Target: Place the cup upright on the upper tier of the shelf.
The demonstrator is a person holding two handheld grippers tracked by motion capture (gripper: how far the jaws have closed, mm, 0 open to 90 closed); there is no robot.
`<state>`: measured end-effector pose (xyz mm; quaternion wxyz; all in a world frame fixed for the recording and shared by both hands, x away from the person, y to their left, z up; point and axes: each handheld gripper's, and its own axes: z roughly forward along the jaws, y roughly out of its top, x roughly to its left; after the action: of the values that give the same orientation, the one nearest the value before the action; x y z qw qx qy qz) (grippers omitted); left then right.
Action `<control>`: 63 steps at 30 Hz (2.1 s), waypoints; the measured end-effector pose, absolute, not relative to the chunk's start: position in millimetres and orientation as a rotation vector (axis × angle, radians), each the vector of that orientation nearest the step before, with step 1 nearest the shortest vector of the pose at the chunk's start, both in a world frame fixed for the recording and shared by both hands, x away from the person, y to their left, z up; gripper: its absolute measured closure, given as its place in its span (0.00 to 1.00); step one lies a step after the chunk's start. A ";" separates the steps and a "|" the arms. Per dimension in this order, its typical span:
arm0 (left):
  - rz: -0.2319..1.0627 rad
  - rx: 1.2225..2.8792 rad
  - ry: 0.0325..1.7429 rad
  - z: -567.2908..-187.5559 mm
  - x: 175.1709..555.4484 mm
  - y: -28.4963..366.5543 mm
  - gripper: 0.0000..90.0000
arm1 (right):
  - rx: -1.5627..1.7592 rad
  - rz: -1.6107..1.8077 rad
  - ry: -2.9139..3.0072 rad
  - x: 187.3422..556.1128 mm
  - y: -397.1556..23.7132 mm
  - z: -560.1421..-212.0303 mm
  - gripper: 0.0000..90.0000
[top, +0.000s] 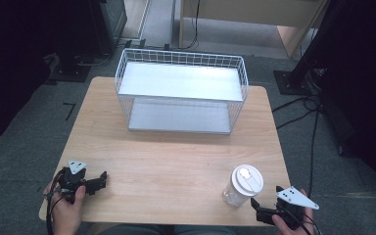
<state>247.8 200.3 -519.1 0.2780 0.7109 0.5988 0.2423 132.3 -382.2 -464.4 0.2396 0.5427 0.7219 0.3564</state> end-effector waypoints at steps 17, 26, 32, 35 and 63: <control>0.650 1.908 1.607 -519.1 247.8 200.3 0.00 | 1.380 1.092 2.064 127.5 -367.0 -459.3 0.02; 0.650 1.908 1.607 -519.1 247.8 200.3 0.00 | 1.376 1.224 2.030 133.8 -356.4 -456.0 0.02; 0.650 1.908 1.607 -519.1 247.8 200.3 0.00 | 1.376 1.253 2.001 140.6 -345.3 -455.1 0.02; 0.650 1.908 1.607 -519.1 247.8 200.3 0.00 | 1.363 1.246 1.988 144.7 -339.5 -456.2 0.04; 0.645 1.911 1.601 -519.1 247.6 198.8 0.00 | 1.307 1.356 1.788 174.1 -295.0 -423.5 0.17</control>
<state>247.6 198.8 -519.1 0.2794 0.7126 0.5969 0.2406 174.1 -295.0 -423.5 0.2691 0.4849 0.6630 0.5029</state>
